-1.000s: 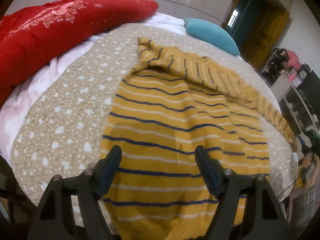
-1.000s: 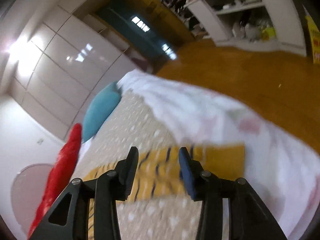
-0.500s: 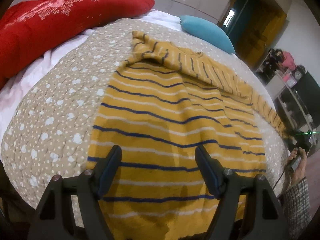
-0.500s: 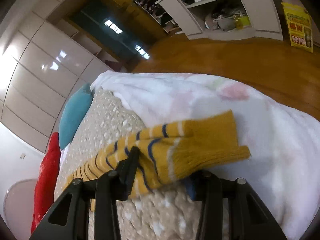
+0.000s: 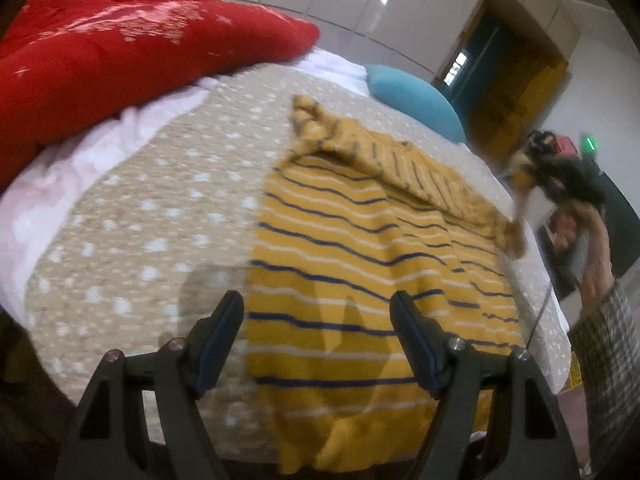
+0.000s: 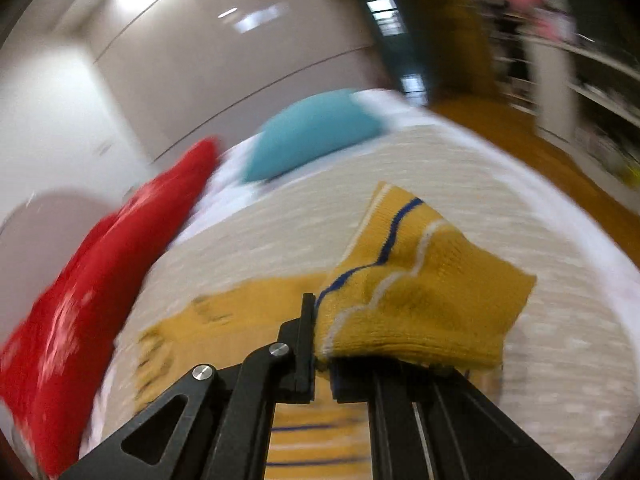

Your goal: Fold small clothes

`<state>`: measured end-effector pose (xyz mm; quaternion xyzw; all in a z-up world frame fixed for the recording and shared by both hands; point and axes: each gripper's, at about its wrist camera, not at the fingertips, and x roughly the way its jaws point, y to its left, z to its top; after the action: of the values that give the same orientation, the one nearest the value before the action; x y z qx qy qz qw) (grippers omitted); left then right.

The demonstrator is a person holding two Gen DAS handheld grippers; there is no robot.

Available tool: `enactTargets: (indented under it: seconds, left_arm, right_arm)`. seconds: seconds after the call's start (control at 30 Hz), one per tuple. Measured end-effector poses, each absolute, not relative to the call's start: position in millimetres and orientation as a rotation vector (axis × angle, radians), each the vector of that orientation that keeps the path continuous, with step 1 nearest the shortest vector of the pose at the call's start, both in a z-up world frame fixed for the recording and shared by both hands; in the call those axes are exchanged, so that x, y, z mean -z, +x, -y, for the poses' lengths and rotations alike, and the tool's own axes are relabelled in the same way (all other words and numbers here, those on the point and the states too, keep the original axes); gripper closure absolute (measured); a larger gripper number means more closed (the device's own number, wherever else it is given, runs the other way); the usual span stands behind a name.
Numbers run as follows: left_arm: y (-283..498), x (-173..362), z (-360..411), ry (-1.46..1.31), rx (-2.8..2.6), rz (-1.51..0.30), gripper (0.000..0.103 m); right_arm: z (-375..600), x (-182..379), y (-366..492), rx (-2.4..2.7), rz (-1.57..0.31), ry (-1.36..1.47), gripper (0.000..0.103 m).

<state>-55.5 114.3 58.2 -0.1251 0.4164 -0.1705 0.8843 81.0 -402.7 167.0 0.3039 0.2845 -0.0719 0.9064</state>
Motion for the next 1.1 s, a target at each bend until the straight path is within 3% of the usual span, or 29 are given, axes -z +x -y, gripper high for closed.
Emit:
enactTargets:
  seconds: [0.13,0.27,0.37,0.43,0.53,0.7,0.9,1.1]
  left_arm:
    - [-57,-51,-147,-0.319,0.312,-0.859,0.028]
    - [-59,-46,-168,-0.364,0.287,-0.860,0.029]
    - [-60,-43,-178,-0.381,0.277,-0.860,0.028]
    - [-60,-41,-182,-0.388,0.275,-0.859,0.028]
    - [-59,-38,-184,-0.393,0.272,-0.865,0.028]
    - [-59,-40,-169,-0.377,0.289,-0.871,0.028]
    - [-66,-47,-152,-0.349,0.297,-0.886,0.028]
    - [-71,-58,-153,-0.324,0.263,-0.874,0.025]
  right_arm:
    - [288,-179,161,-0.032,-0.648,0.486,0.097]
    - [180,-155,212,-0.135,-0.751,0.294,0.097]
    - [123,-119,230,-0.160,-0.854,0.172,0.088]
    - [93,-104,229,-0.179,-0.869,0.093,0.063]
    - [72,-100,213,-0.214,-0.820,0.019,0.042]
    - [47,-115,197,-0.251,-0.760,-0.109,0.037]
    - [-29,-107,170,-0.267,-0.672,-0.569,0.031]
    - [-10,-119,150,-0.342,-0.668,-0.447,0.031]
